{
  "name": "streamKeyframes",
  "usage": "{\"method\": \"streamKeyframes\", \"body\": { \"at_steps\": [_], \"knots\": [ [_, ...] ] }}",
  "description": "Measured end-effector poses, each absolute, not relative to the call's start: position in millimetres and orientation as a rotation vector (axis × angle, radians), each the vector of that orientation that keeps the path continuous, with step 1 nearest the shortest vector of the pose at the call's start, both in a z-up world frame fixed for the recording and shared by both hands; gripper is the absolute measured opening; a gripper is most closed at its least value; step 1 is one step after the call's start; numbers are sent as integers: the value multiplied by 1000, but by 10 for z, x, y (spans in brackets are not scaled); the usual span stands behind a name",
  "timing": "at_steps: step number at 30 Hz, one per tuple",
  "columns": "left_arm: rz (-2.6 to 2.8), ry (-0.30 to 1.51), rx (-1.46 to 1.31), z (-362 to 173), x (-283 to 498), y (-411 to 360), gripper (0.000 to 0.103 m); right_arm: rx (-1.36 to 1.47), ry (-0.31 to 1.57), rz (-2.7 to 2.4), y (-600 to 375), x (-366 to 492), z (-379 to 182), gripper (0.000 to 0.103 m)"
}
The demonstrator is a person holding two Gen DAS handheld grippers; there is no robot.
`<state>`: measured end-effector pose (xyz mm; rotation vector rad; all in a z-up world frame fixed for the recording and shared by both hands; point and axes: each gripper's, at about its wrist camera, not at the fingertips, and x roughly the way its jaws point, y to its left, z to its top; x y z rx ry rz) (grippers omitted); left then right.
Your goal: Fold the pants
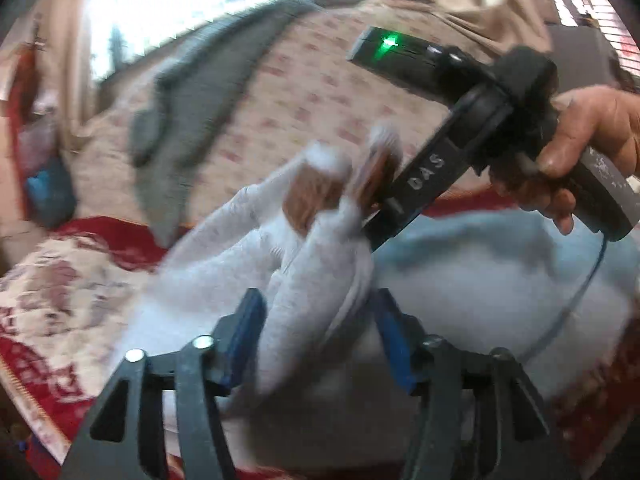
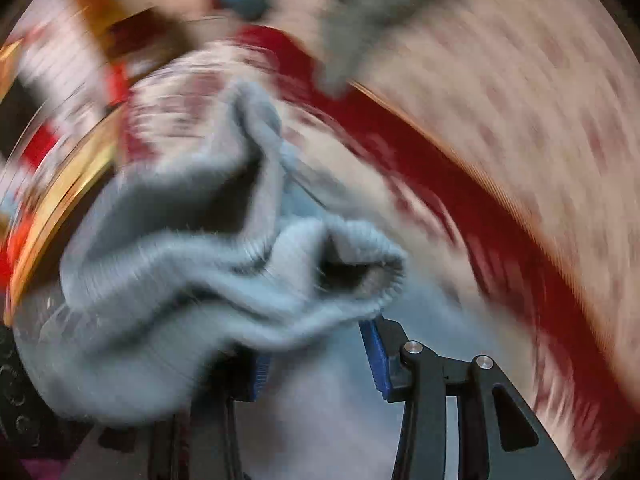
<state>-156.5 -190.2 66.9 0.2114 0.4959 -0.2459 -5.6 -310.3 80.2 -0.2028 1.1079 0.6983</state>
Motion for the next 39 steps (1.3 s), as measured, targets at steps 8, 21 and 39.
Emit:
{"method": "streamKeyframes", "body": {
  "at_steps": [8,21,39],
  "knots": [
    [-472,535,130,880,-1866,-1645,86,117,950,618,-3890,-525,1239,75],
    [-289,532,131,1103,-1497,-1098,88,107,1070,585,-3195,-670,686,56],
    [-316,541,288,641,-1161,-1688,85,736,1061,679,-3476,-292,831,83]
  ]
}}
